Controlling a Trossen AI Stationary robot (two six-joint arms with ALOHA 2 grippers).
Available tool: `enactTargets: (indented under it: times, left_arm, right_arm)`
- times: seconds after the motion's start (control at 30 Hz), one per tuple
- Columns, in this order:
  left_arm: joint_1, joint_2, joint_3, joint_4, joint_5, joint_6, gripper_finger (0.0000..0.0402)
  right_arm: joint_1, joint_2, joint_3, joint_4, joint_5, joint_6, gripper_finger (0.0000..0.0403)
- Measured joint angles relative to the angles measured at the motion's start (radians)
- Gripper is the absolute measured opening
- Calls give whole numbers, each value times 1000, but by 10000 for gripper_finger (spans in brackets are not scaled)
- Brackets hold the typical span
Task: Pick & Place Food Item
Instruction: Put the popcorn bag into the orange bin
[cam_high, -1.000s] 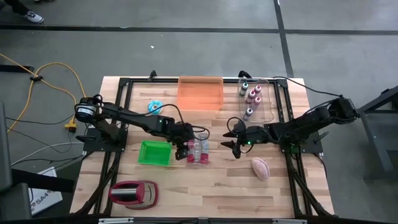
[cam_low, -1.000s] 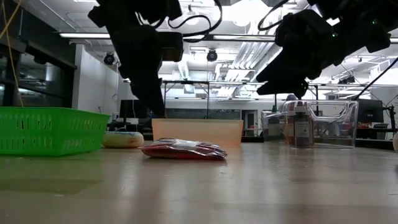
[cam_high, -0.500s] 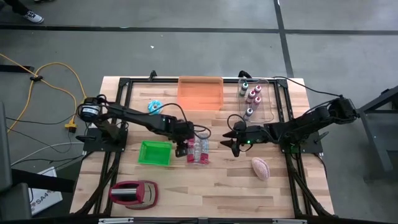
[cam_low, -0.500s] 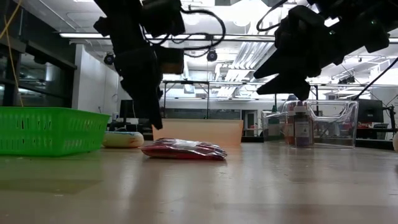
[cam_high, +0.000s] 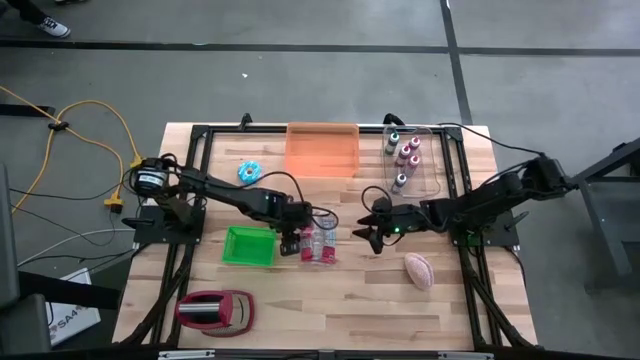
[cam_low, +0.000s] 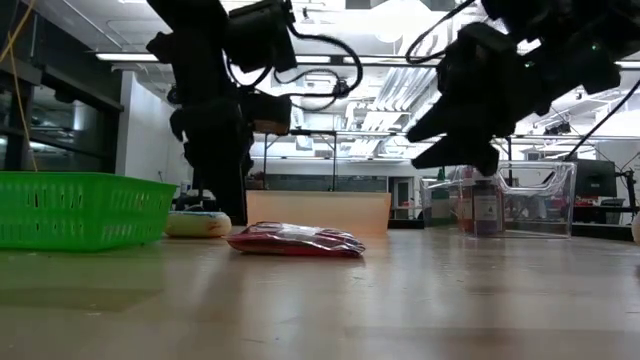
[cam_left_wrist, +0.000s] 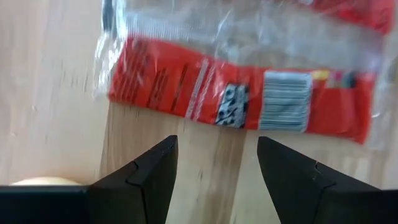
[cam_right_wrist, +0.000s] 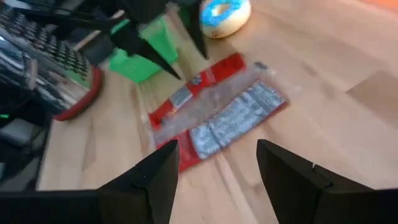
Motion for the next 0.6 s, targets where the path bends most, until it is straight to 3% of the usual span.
enactTargets:
  times: [0.23, 0.6]
  left_arm:
    - [0, 15, -1, -8, -6, 3, 214]
    - [0, 22, 0, 3, -32, 31, 214]
  right_arm:
    - [-13, 125, 0, 172, -102, 57, 204]
    - [-22, 224, 1, 210, -167, 224, 204]
